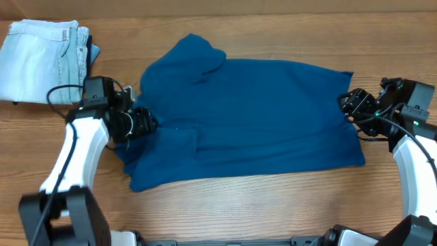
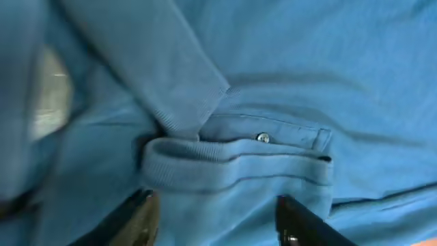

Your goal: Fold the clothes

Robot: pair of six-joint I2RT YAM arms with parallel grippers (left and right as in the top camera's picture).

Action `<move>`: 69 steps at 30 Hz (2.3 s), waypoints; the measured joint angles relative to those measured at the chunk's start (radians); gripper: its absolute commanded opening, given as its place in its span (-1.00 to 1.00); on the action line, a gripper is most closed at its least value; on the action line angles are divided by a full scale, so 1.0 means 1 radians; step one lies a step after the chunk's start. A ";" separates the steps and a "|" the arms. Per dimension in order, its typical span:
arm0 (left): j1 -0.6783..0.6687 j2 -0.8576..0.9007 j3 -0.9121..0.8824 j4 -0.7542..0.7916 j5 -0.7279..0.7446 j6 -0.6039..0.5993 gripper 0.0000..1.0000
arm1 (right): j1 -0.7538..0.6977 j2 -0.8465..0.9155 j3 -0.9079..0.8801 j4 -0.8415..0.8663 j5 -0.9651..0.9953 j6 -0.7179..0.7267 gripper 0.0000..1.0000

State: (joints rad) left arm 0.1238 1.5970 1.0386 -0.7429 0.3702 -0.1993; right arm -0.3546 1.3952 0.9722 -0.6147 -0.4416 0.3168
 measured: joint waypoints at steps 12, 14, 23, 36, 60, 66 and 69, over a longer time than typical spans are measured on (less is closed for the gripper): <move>0.001 0.093 0.000 0.014 0.062 0.002 0.09 | 0.001 0.001 0.000 -0.022 0.000 -0.001 0.45; 0.003 0.092 0.002 -0.008 0.048 0.010 0.11 | 0.001 0.001 0.000 -0.022 0.000 0.000 0.45; 0.054 0.059 0.013 -0.015 -0.050 0.024 0.15 | 0.001 0.001 0.000 -0.022 0.000 0.000 0.45; 0.046 0.094 0.015 0.040 -0.033 0.047 -0.02 | 0.001 0.001 0.000 -0.022 0.000 0.000 0.44; 0.008 0.136 0.015 0.037 -0.030 0.072 -0.48 | 0.001 0.001 0.000 -0.022 0.000 0.000 0.43; 0.008 0.136 0.015 0.038 -0.034 0.076 -0.91 | 0.001 0.001 0.000 -0.021 0.000 0.000 0.43; 0.008 0.136 0.015 0.040 -0.034 0.077 -0.92 | 0.001 0.001 0.000 -0.022 0.000 -0.001 0.43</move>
State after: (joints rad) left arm 0.1322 1.7329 1.0538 -0.7029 0.3363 -0.1219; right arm -0.3534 1.3964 0.9722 -0.6365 -0.4419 0.3161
